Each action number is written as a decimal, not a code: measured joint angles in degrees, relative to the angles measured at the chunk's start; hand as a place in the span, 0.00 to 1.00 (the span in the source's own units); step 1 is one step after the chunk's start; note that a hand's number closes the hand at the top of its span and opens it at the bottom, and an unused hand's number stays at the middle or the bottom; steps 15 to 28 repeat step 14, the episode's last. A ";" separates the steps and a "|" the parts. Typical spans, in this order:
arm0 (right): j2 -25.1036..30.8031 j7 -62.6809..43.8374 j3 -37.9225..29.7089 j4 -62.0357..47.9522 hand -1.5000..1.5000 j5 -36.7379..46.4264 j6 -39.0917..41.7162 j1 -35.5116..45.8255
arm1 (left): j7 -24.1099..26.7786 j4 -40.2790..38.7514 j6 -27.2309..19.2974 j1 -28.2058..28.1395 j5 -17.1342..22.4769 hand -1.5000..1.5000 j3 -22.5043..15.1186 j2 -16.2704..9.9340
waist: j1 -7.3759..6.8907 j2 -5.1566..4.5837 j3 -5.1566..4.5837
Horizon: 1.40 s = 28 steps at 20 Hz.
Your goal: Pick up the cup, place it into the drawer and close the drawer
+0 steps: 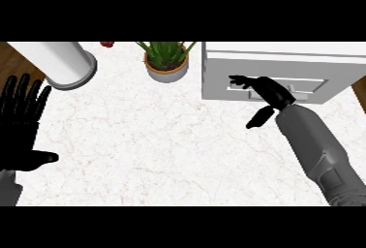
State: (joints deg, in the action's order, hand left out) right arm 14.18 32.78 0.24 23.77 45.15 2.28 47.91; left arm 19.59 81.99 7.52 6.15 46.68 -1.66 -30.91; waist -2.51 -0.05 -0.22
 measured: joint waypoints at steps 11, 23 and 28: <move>2.74 6.36 -2.96 -10.14 0.00 -1.36 5.08 5.52 | 0.92 -0.51 0.07 1.00 -2.65 0.00 -1.39 2.37 | -1.51 -0.41 0.25; 2.82 6.87 -3.40 -11.54 0.00 -1.62 5.26 6.18 | 1.50 -1.19 0.30 0.98 -3.23 0.00 -1.27 2.61 | -1.56 -0.41 0.29; 2.82 6.87 -3.40 -11.54 0.00 -1.62 5.26 6.18 | 1.50 -1.19 0.30 0.98 -3.23 0.00 -1.27 2.61 | -1.56 -0.41 0.29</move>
